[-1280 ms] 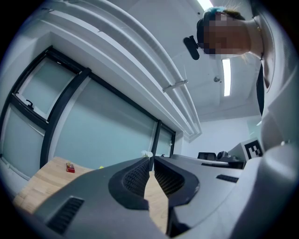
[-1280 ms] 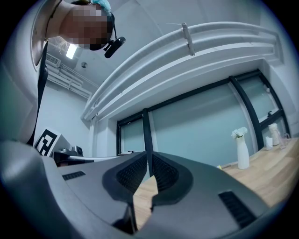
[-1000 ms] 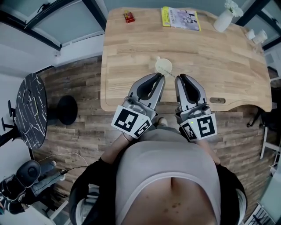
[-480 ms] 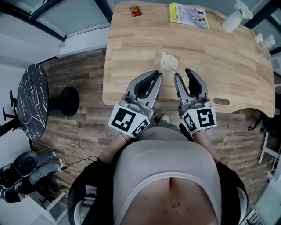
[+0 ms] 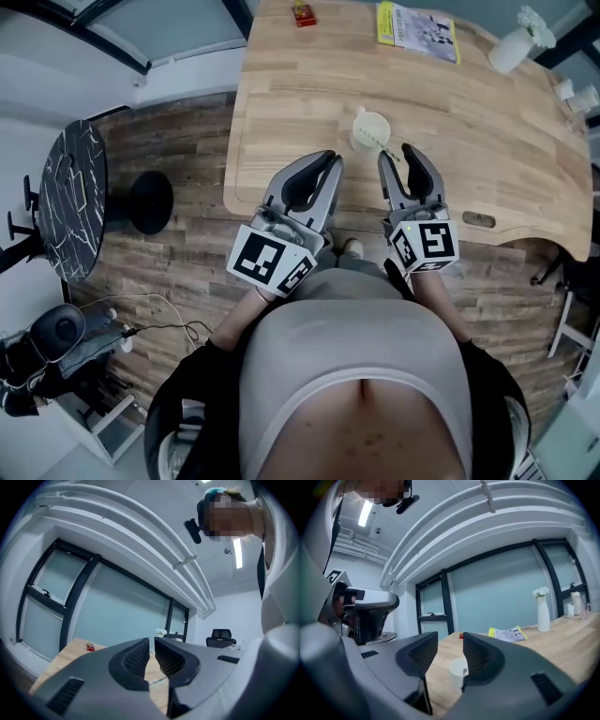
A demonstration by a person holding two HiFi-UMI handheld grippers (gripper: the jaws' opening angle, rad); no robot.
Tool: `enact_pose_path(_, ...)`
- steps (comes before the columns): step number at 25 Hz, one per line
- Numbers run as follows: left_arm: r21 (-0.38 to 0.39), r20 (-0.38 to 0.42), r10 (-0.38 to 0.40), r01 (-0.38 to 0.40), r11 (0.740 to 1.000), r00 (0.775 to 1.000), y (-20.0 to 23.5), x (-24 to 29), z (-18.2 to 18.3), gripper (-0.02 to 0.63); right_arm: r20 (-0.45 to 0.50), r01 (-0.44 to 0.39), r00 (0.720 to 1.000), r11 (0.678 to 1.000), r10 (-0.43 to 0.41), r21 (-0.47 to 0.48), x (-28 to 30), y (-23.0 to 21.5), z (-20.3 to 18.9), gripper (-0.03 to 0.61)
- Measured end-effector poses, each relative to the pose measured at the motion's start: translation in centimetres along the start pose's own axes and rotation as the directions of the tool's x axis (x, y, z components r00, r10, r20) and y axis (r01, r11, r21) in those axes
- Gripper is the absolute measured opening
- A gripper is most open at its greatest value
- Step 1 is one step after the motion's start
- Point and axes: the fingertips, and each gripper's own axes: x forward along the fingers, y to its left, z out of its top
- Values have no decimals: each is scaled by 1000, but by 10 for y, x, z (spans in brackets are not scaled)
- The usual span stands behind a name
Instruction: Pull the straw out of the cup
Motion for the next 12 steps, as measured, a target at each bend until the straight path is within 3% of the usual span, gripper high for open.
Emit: enact_pose_path(12,5,-1,60,-60,998,998,11,-15,-1,21,-59,8,998,1000,-8,3,9,-7,-26,169)
